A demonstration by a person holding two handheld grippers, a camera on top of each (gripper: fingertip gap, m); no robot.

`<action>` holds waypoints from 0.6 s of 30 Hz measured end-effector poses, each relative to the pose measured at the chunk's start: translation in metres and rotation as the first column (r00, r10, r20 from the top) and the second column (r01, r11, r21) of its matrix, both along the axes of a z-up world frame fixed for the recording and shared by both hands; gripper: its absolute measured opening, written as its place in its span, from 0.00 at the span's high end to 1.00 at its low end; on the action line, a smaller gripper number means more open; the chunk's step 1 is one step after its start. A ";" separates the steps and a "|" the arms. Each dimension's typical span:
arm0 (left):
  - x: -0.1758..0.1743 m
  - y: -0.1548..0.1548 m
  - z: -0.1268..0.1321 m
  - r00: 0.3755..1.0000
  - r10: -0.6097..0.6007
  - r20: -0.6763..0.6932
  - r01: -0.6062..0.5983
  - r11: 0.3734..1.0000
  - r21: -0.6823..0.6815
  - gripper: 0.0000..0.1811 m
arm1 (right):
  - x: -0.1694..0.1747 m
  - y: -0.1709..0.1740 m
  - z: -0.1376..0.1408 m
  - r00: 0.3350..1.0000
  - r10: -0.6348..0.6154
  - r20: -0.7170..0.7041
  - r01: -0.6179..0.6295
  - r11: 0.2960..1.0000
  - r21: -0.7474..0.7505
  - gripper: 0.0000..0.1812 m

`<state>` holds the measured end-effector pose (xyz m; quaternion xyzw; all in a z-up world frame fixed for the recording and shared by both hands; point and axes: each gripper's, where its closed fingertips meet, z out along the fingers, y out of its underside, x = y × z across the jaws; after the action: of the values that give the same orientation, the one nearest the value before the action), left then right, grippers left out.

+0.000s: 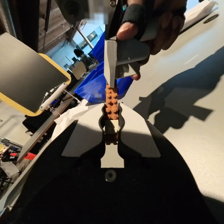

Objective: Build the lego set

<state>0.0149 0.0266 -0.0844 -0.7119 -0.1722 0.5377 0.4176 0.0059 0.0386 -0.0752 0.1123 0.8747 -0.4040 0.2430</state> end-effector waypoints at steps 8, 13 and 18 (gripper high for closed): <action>0.005 0.004 0.006 0.998 -0.025 -0.052 0.025 1.000 -0.011 0.91 | 0.005 0.004 0.004 0.999 0.032 -0.028 -0.032 0.999 -0.016 0.84; 0.008 0.006 0.010 0.996 -0.042 -0.077 0.042 0.999 -0.009 0.91 | 0.007 0.005 0.006 0.999 0.040 -0.026 -0.041 0.999 -0.029 0.85; 0.009 0.007 0.010 0.995 -0.048 -0.091 0.047 0.999 -0.021 0.91 | 0.009 0.005 0.006 0.999 0.046 -0.025 -0.047 0.999 -0.025 0.85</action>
<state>0.0241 0.0335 -0.0741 -0.6944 -0.1310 0.5611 0.4310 0.0145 0.0441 -0.0690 0.0839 0.8747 -0.4107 0.2432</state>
